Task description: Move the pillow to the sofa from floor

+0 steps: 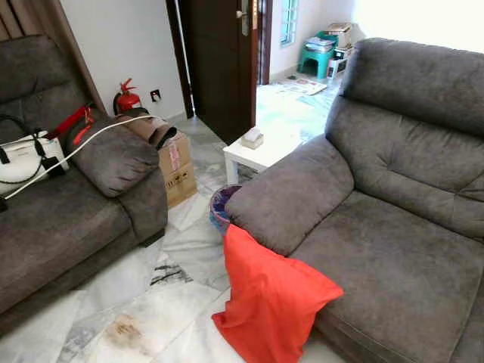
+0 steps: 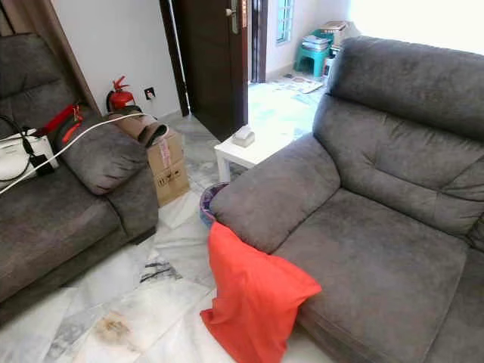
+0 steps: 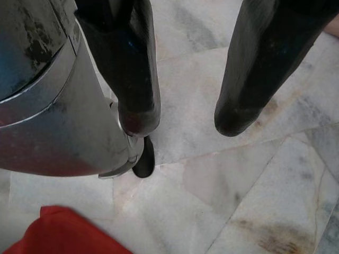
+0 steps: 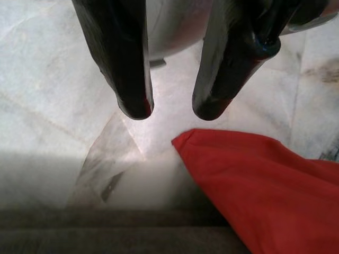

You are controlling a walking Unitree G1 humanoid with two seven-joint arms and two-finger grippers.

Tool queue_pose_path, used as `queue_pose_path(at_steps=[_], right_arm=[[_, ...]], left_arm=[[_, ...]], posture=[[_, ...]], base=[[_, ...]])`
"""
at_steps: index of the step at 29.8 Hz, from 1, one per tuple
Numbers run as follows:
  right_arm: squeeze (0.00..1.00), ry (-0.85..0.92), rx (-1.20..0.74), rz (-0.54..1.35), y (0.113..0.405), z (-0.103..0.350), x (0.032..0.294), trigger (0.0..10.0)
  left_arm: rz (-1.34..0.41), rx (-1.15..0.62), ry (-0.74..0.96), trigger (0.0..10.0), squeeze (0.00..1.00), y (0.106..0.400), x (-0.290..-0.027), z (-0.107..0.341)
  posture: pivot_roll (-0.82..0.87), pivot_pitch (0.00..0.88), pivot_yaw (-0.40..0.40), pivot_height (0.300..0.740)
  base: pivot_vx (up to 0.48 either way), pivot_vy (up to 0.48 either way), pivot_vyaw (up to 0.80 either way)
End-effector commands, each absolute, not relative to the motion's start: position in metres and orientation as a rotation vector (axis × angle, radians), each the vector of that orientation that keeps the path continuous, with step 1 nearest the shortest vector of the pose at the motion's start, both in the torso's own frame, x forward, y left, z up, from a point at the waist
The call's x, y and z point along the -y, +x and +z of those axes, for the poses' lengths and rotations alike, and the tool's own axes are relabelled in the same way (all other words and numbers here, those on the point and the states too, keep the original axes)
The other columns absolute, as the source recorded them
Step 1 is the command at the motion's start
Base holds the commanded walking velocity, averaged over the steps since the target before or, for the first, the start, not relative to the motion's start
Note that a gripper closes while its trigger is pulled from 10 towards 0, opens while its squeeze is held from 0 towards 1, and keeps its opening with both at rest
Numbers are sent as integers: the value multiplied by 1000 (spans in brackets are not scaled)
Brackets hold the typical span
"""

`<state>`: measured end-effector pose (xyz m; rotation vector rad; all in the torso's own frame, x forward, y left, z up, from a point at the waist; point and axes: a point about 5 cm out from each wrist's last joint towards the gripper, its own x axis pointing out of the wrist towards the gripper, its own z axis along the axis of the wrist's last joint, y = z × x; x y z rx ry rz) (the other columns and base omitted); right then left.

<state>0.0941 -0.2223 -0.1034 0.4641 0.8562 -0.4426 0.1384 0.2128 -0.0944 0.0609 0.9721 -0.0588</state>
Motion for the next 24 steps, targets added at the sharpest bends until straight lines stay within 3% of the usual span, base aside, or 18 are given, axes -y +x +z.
queue_pose_path(at_steps=[1,11,24], right_arm=[[0,455,-847,-450,97,-103,221,10000],[0,454,-834,-477,98,-102,224,10000],[0,449,-820,-458,104,-100,223,10000]], left_arm=[[-48,-984,68,10000,0,133,-222,-94],[-22,-992,63,10000,0,125,-254,-88],[-32,-995,73,10000,0,123,-247,-90]], posture=[[165,58,36,740],[165,62,39,740],[168,63,36,740]], base=[[326,0,0],[344,0,0],[325,0,0]])
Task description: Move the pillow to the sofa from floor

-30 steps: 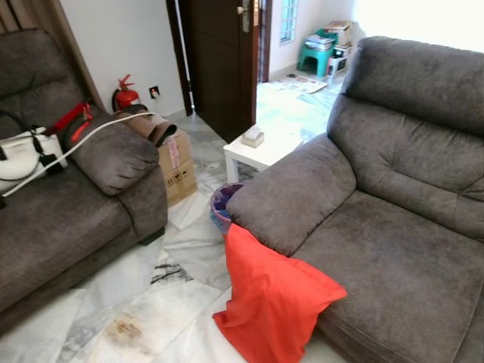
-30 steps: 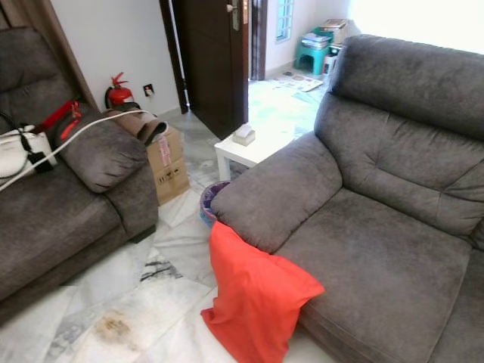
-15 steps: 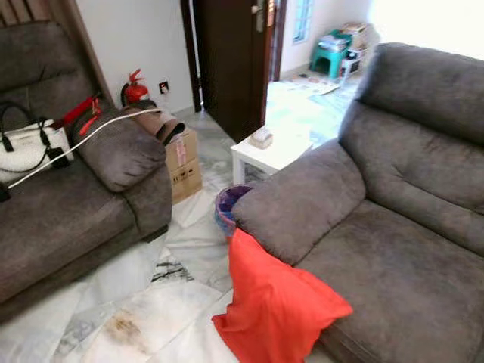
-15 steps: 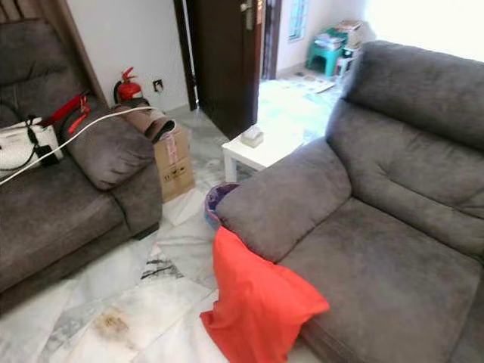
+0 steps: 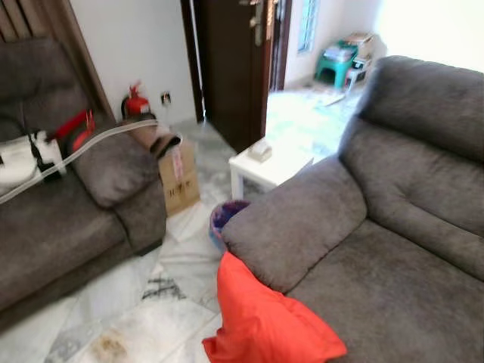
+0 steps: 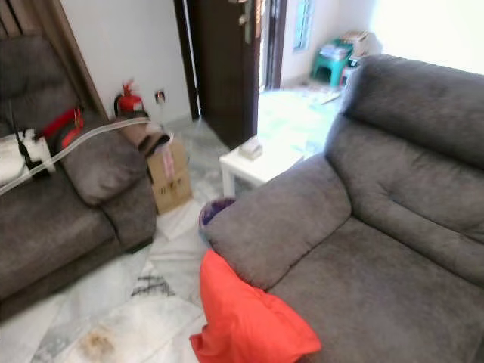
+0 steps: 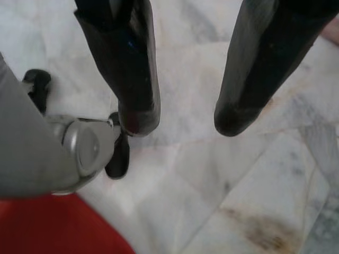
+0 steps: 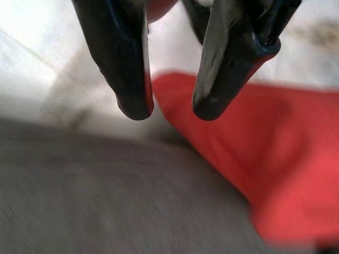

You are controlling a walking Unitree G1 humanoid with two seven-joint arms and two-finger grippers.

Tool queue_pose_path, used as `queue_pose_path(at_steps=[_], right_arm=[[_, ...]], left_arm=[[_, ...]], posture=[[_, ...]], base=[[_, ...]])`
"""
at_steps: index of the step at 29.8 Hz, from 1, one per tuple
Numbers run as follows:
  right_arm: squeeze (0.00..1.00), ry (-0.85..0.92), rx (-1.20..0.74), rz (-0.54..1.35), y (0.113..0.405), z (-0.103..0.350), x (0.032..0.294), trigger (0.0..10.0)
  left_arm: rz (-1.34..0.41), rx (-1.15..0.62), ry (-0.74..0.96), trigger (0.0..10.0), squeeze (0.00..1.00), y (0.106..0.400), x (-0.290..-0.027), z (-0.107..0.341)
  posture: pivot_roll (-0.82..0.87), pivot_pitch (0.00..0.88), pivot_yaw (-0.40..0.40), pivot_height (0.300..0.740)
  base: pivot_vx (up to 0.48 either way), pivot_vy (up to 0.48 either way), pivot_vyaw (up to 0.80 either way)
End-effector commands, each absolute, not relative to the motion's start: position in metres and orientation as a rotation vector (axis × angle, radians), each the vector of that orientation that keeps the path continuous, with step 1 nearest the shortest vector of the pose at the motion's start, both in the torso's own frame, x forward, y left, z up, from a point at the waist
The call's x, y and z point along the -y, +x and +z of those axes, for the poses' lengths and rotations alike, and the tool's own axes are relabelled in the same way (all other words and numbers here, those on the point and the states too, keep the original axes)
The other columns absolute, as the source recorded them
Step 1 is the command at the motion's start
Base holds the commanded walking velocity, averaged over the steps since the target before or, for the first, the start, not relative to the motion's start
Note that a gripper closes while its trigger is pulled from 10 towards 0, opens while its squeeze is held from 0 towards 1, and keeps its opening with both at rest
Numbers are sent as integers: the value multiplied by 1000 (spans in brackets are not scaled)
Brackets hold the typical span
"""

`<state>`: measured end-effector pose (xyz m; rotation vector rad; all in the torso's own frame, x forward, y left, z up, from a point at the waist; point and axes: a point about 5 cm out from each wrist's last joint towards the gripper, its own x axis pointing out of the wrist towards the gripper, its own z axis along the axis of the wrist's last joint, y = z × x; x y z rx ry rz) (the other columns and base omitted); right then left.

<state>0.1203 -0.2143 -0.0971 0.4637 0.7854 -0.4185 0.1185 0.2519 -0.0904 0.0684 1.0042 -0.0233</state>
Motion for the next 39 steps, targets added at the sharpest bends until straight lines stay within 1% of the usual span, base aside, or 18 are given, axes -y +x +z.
queue_pose_path(at_steps=[1,5,10,15,26,27,29,30,32,33,35,36,37,38,39], right_arm=[[0,446,-817,-452,106,-100,223,10000],[0,430,-801,-429,111,-98,222,10000],[0,417,-789,-404,116,-97,221,10000],[0,429,-781,-396,118,-96,219,10000],[0,434,-778,-410,118,-96,222,10000],[0,433,-764,-411,121,-94,224,10000],[0,434,-709,-391,131,-89,225,10000],[0,434,-709,-391,131,-89,225,10000],[0,419,-634,-368,142,-82,226,10000],[0,423,-566,-371,150,-76,229,10000],[0,423,-566,-371,150,-76,229,10000],[0,425,-504,-379,157,-70,233,10000],[0,425,-504,-379,157,-70,233,10000],[0,391,-416,-364,171,-58,243,10000],[0,374,-401,-356,174,-55,245,10000]], left_arm=[[-39,-995,74,10000,0,124,-243,-92],[-48,-983,67,10000,0,128,-232,-93],[-55,-973,65,10000,0,134,-224,-93],[-52,-968,69,10000,0,138,-224,-92],[-41,-963,73,10000,0,135,-232,-91],[-33,-938,76,10000,0,139,-236,-88],[-20,-832,99,10000,0,163,-247,-73],[-20,-832,99,10000,0,163,-247,-73],[0,-715,122,10000,0,186,-255,-57],[-2,-641,118,10000,0,199,-256,-48],[-2,-641,118,10000,0,199,-256,-48],[-15,-570,118,10000,0,211,-254,-39],[-15,-570,118,10000,0,211,-254,-39],[-75,-422,128,10000,0,230,-247,-19],[-92,-389,133,10000,0,233,-245,-15]], posture=[[168,64,36,740],[167,66,34,740],[169,64,35,740],[171,65,34,740],[169,62,34,740],[170,63,34,740],[173,67,33,740],[173,67,33,740],[174,66,33,740],[177,67,37,740],[177,67,37,740],[178,67,38,740],[178,67,38,740],[178,75,43,740],[178,75,43,740]], base=[[0,0,0],[0,0,0],[0,0,723],[0,0,800],[0,0,0],[0,0,0],[0,0,0],[0,0,0],[0,0,0],[0,0,0],[0,0,0],[0,0,0],[0,0,0],[0,0,0],[0,0,0]])
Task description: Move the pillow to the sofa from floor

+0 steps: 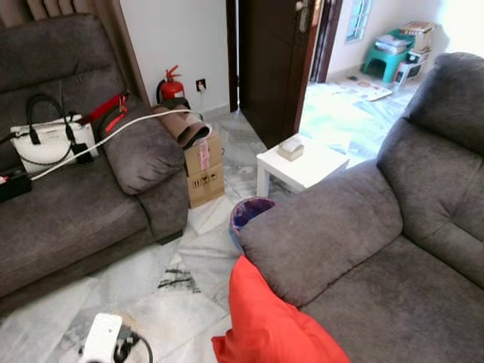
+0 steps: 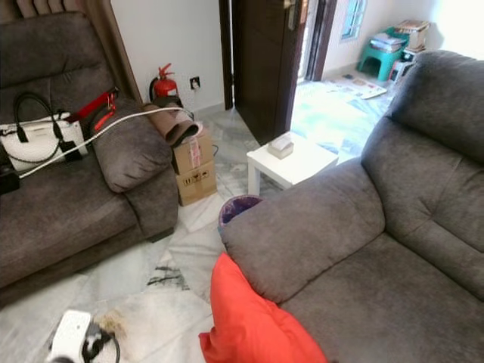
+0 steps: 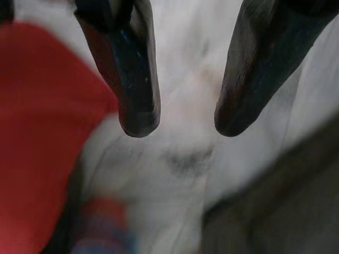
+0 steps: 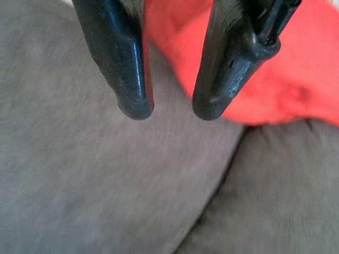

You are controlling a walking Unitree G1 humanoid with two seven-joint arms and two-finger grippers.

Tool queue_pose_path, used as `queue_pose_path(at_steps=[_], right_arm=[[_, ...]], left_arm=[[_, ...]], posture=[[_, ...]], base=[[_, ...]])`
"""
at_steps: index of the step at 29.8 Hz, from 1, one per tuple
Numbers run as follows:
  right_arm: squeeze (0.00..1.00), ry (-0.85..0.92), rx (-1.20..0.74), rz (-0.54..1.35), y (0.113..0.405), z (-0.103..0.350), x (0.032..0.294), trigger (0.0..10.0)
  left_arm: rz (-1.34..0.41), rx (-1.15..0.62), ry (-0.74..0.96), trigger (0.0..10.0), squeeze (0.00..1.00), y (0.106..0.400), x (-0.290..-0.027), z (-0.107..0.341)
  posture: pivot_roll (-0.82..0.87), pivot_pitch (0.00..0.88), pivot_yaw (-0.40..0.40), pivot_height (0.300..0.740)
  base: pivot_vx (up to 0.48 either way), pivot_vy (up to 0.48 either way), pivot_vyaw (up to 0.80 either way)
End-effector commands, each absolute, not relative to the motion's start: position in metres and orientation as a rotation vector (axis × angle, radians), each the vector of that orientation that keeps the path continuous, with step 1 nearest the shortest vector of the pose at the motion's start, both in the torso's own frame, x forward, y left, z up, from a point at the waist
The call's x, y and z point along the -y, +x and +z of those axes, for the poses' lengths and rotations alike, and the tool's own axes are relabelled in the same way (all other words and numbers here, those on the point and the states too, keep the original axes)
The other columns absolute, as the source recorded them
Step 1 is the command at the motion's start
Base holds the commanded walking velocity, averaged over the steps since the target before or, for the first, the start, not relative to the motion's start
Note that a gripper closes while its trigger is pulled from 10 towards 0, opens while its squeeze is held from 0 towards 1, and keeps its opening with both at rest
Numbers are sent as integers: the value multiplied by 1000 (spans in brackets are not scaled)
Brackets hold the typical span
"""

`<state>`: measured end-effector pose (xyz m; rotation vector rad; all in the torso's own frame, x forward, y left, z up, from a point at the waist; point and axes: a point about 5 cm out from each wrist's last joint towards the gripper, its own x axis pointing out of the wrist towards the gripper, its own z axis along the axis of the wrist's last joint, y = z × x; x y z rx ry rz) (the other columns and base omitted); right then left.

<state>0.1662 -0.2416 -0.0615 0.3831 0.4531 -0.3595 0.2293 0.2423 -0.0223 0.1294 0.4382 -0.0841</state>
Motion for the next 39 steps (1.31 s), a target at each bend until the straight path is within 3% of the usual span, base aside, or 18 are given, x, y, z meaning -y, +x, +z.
queue_pose_path(at_steps=[1,4,8,9,10,22,23,24,27,39], right_arm=[[0,318,-404,-339,177,-52,248,10000],[0,97,-442,-229,180,-48,251,10000],[0,38,-445,-201,179,-46,255,10000],[961,-27,-425,-132,183,-42,254,10000],[1000,-43,-408,-99,184,-40,252,10000],[1000,-30,-390,-6,188,-38,244,10000],[580,-6,-399,-29,187,-39,246,10000],[4,12,-404,-51,187,-40,247,10000],[0,113,-381,-128,188,-39,253,10000],[0,137,-435,-141,182,-45,256,10000]], left_arm=[[-108,-361,144,10000,0,235,-243,-11],[-182,-356,206,10000,0,229,-238,-11],[-229,-360,257,10000,0,222,-234,-15],[-271,-349,284,10000,0,218,-231,-15],[-291,-342,295,10000,0,216,-229,-14],[-296,-323,281,10000,0,213,-225,-10],[-286,-325,271,10000,0,212,-225,-10],[-276,-327,258,10000,0,212,-226,-10],[-263,-319,242,10000,0,214,-226,-8],[-249,-303,233,10000,0,215,-224,-5]], posture=[[180,77,43,740],[182,82,42,740],[182,86,42,740],[183,91,43,740],[182,92,42,740],[176,94,34,740],[173,91,34,740],[173,91,34,740],[170,86,33,740],[171,60,29,740]], base=[[0,0,0],[0,0,0],[0,0,0],[0,0,0],[0,0,0],[0,0,0],[0,0,0],[0,0,0],[0,0,0],[0,0,0]])
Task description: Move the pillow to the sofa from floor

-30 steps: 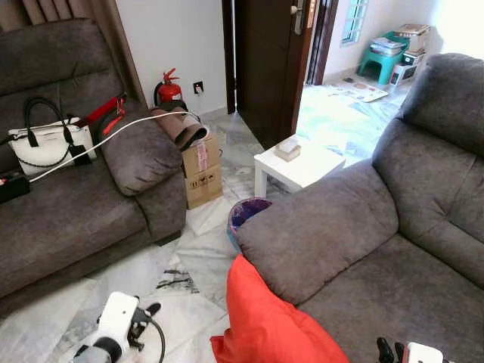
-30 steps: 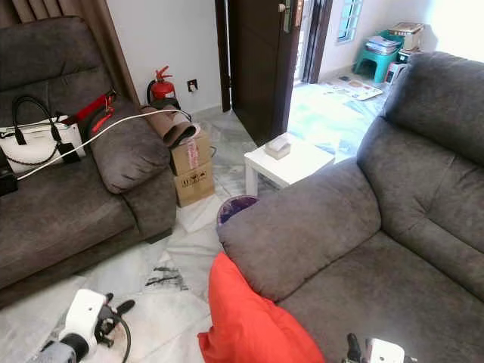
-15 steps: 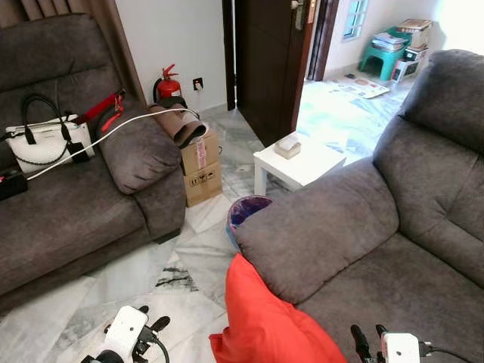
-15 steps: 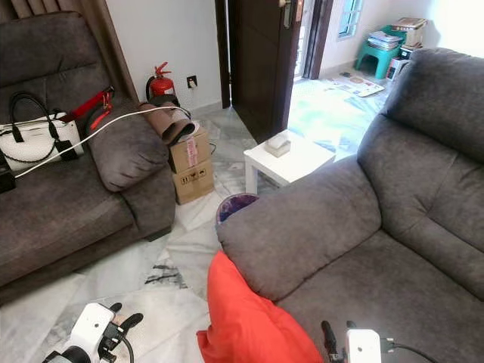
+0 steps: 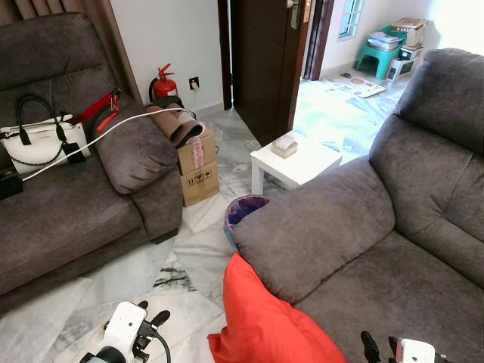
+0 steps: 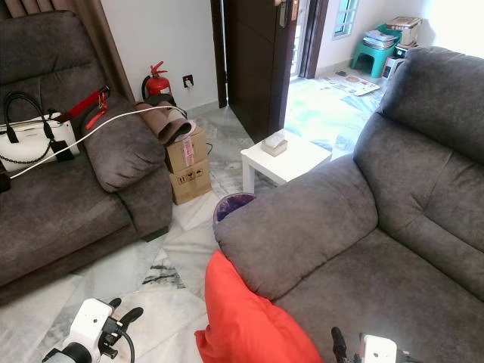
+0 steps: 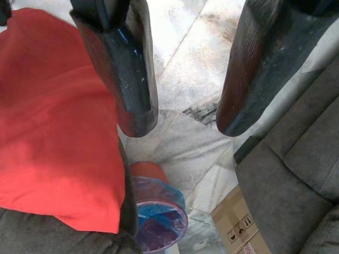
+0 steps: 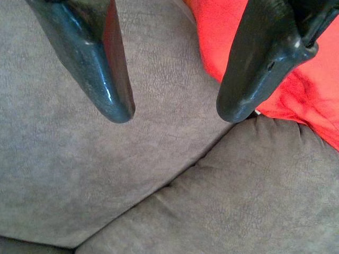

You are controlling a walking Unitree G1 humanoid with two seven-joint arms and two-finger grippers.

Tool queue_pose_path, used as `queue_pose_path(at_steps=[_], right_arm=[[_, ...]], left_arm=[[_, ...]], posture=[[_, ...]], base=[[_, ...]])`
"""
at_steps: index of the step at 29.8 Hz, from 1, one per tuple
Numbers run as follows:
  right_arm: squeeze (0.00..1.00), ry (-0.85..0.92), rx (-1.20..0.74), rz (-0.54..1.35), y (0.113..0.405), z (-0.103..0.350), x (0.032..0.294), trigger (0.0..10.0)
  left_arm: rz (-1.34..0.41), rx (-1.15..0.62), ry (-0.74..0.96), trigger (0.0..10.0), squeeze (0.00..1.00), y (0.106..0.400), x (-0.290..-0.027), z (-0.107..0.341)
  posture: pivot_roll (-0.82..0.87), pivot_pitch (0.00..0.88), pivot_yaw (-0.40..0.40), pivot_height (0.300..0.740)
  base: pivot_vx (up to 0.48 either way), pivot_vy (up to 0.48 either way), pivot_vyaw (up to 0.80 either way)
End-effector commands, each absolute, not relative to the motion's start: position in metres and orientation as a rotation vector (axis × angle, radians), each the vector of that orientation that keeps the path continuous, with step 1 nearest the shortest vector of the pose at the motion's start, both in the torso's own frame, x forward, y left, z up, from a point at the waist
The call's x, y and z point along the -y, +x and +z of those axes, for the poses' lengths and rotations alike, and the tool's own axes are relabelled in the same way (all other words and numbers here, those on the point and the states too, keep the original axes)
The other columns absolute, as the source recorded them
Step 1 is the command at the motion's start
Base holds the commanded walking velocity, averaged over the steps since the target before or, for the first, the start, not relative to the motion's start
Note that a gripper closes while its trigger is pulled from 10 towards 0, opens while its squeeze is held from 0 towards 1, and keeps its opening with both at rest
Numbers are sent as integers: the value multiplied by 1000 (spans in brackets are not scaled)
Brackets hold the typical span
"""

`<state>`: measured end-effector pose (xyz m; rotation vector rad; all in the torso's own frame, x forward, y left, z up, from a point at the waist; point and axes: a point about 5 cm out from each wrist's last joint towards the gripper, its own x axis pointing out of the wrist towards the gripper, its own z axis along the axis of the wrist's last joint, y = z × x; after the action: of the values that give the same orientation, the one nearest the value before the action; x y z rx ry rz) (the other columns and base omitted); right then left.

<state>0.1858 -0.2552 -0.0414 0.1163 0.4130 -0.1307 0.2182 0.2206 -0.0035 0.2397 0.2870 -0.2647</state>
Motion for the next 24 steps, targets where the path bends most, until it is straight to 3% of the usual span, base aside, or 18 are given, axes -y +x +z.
queue_pose_path(at_steps=[1,3,4,5,7,8,9,10,11,20,24], right_arm=[[0,146,-438,-144,182,-45,256,10000],[0,169,-436,-146,181,-46,256,10000],[824,172,-431,-151,181,-45,256,10000],[1000,177,-429,-161,181,-45,256,10000],[1000,174,-435,-162,181,-46,256,10000],[937,171,-439,-160,181,-46,256,10000],[937,169,-441,-159,181,-46,256,10000],[90,169,-442,-159,181,-46,256,10000],[0,175,-442,-162,181,-46,255,10000],[0,177,-512,-147,182,-53,247,10000],[0,181,-525,-140,182,-54,245,10000]], left_arm=[[-251,-304,234,10000,0,215,-223,-5],[-253,-304,235,10000,0,215,-223,-5],[-252,-304,234,10000,0,215,-223,-5],[-253,-305,235,10000,0,216,-222,-5],[-254,-305,235,10000,0,216,-222,-4],[-253,-306,236,10000,0,216,-222,-4],[-253,-306,237,10000,0,217,-222,-4],[-253,-306,237,10000,0,217,-223,-4],[-252,-305,236,10000,0,217,-223,-4],[-238,-299,232,10000,0,218,-224,-3],[-233,-295,230,10000,0,219,-224,-2]], posture=[[171,60,29,740],[171,59,30,740],[171,59,30,740],[171,59,30,740],[172,63,29,740],[173,65,30,740],[173,65,30,740],[174,67,29,740],[174,70,30,740],[177,91,26,740],[179,93,25,710]], base=[[0,0,0],[0,0,0],[0,0,0],[0,0,0],[0,0,0],[0,0,0],[0,0,0],[0,0,0],[0,0,0],[0,0,0],[0,0,0]])
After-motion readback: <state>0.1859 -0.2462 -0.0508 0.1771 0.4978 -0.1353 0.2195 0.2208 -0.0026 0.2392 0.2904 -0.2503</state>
